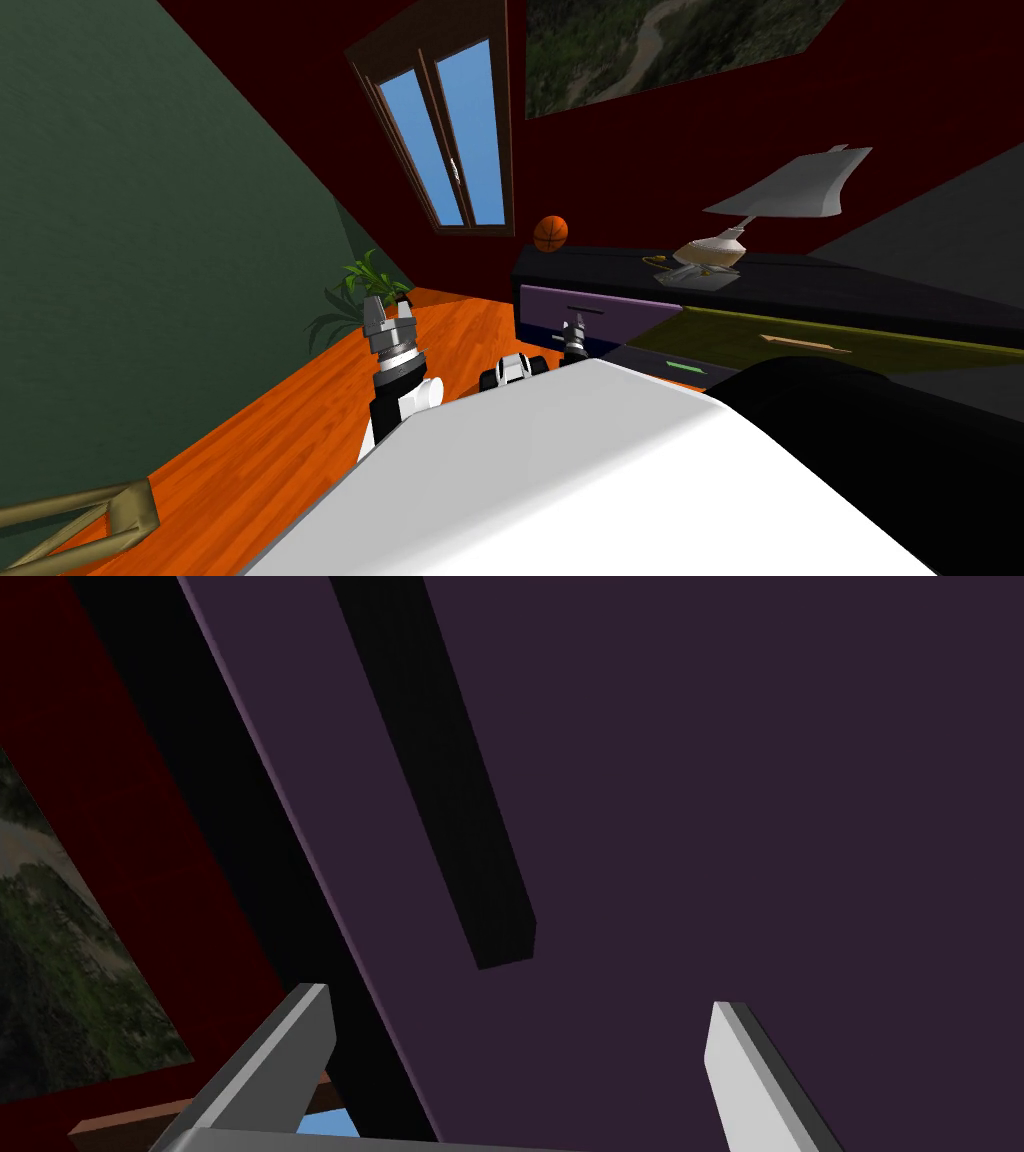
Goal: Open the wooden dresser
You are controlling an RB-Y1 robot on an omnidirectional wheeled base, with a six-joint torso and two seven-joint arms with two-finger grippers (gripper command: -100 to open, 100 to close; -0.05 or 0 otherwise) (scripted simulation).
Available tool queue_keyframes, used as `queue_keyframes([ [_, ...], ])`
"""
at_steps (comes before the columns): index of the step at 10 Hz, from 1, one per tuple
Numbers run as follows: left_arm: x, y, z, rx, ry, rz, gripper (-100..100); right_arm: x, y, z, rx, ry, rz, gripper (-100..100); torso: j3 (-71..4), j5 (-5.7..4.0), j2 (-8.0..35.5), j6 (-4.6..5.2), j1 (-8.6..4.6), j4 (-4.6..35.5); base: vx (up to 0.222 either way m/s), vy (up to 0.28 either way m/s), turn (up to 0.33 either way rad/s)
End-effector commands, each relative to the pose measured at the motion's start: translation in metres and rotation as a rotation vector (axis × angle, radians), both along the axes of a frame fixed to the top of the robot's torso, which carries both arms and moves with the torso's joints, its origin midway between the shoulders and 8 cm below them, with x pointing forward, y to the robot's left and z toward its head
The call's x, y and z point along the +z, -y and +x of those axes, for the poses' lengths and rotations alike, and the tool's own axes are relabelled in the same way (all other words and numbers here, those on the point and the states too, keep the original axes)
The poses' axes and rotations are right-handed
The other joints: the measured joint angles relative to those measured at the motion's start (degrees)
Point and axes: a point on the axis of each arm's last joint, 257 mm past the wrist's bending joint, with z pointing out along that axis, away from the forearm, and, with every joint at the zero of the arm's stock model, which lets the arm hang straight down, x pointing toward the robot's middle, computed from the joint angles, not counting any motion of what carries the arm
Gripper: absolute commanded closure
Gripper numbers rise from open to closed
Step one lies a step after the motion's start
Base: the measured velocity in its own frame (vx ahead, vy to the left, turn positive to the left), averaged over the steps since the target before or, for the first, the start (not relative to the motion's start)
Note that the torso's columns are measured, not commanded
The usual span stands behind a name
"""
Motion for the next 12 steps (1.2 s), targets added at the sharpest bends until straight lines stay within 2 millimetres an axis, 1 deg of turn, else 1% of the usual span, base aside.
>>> queue_keyframes([
  [1,0.0,0.0,0.0,0.0,0.0,0.0,0,0.002,-0.008,0.007,0.016,-0.005,0.042,-100,0.0,-0.01,0.0,0.0,-0.03,0.0,0.013,-0.043,-0.015],
  [7,0.0,0.0,0.0,0.0,0.0,0.0,0,0.011,-0.026,0.022,0.072,-0.008,0.118,-100,0.0,0.0,0.0,0.0,-0.02,0.0,0.014,-0.047,-0.018],
  [12,0.0,0.0,0.0,0.0,0.0,0.0,0,0.022,-0.046,0.035,0.12,0.003,0.196,-100,-0.1,-0.01,-0.1,0.0,-0.02,0.0,0.013,-0.044,-0.018],
])
